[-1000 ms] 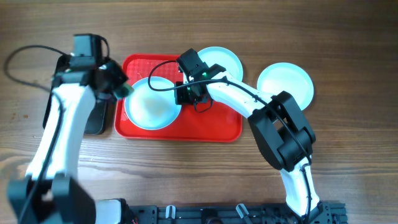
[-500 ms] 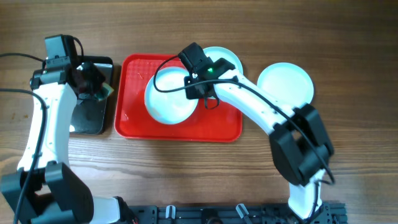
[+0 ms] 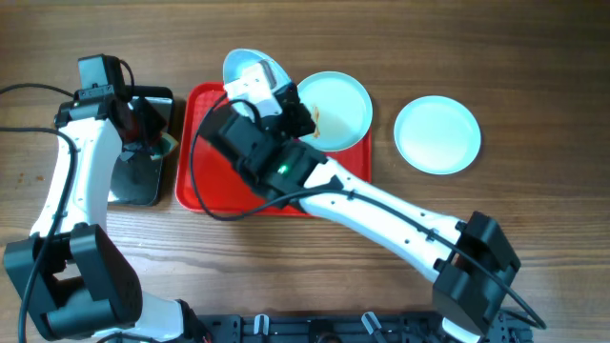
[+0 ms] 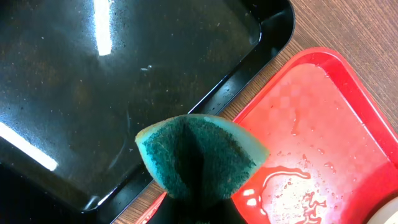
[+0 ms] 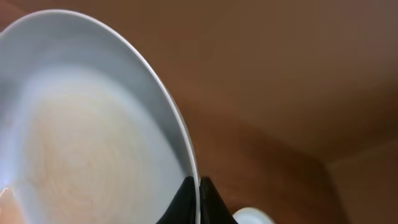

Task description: Clean dirty plates on tray and stack at the side

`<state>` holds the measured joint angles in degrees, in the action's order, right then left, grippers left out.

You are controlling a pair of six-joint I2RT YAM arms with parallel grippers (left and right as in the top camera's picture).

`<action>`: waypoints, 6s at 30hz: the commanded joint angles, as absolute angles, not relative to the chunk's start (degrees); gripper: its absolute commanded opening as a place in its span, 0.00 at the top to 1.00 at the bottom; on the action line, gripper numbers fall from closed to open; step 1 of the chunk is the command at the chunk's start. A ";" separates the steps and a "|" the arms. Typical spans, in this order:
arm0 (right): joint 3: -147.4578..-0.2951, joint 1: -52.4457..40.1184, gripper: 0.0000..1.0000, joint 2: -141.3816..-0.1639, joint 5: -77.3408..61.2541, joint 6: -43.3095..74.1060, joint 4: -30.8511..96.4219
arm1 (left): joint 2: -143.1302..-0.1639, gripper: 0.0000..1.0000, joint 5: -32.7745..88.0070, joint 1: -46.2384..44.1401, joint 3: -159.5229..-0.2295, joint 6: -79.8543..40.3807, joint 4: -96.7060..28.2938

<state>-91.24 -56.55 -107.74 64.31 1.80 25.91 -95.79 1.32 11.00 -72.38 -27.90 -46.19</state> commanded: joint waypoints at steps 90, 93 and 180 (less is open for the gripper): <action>-91.85 -21.47 0.76 -122.02 -11.44 34.44 49.01 | -96.14 0.96 2.09 10.98 -72.44 -27.42 -44.23; -91.85 -22.96 0.76 -123.28 -13.06 34.33 50.87 | -96.14 0.96 2.09 10.98 -72.44 -27.42 -44.38; -88.42 -27.42 0.96 -125.27 -21.50 25.45 39.07 | -116.64 0.96 6.52 -9.98 -72.29 -0.40 -28.29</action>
<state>-88.95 -27.35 -124.95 -20.95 26.68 39.40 -114.10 9.50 -10.24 -72.36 -1.96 -25.56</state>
